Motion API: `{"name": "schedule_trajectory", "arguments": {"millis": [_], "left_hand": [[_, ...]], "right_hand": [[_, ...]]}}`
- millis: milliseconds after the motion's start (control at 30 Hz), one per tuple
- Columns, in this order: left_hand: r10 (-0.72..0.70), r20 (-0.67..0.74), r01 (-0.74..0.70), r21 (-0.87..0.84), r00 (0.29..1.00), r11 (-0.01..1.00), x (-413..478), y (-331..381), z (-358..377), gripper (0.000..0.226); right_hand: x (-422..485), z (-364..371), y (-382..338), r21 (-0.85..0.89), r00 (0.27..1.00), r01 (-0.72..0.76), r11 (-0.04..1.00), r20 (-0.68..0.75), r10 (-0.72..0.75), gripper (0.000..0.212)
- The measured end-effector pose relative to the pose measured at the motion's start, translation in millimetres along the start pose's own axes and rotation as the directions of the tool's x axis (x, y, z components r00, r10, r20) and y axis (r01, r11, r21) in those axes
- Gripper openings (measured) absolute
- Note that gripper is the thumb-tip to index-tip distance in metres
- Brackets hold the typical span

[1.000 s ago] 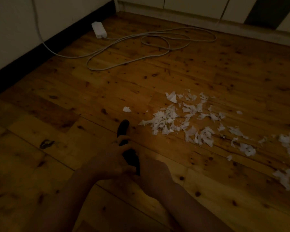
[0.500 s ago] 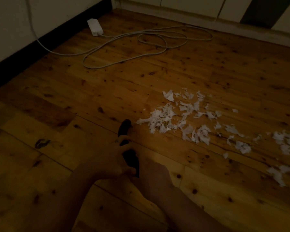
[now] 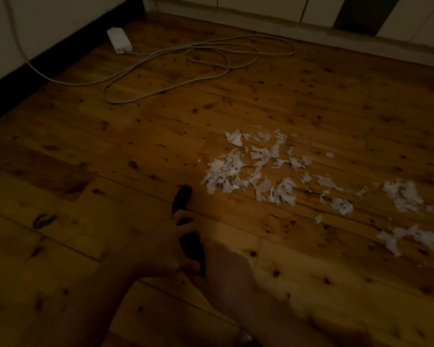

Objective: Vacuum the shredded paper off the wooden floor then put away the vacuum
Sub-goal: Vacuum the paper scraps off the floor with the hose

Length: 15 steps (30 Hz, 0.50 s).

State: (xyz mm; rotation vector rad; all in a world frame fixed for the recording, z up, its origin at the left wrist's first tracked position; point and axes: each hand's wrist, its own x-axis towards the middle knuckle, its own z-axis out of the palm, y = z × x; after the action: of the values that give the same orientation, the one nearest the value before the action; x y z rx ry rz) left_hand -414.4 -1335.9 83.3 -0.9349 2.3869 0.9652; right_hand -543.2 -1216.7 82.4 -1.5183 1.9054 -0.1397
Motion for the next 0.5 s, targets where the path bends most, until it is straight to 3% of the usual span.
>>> {"name": "schedule_trajectory", "arguments": {"millis": [500], "left_hand": [[0.035, 0.030, -0.037, 0.060, 0.999, 0.997, -8, 33, 6, 0.069]], "right_hand": [[-26, 2, 11, -0.010, 1.000, 0.001, 1.000, -0.022, -0.002, 0.045]]}}
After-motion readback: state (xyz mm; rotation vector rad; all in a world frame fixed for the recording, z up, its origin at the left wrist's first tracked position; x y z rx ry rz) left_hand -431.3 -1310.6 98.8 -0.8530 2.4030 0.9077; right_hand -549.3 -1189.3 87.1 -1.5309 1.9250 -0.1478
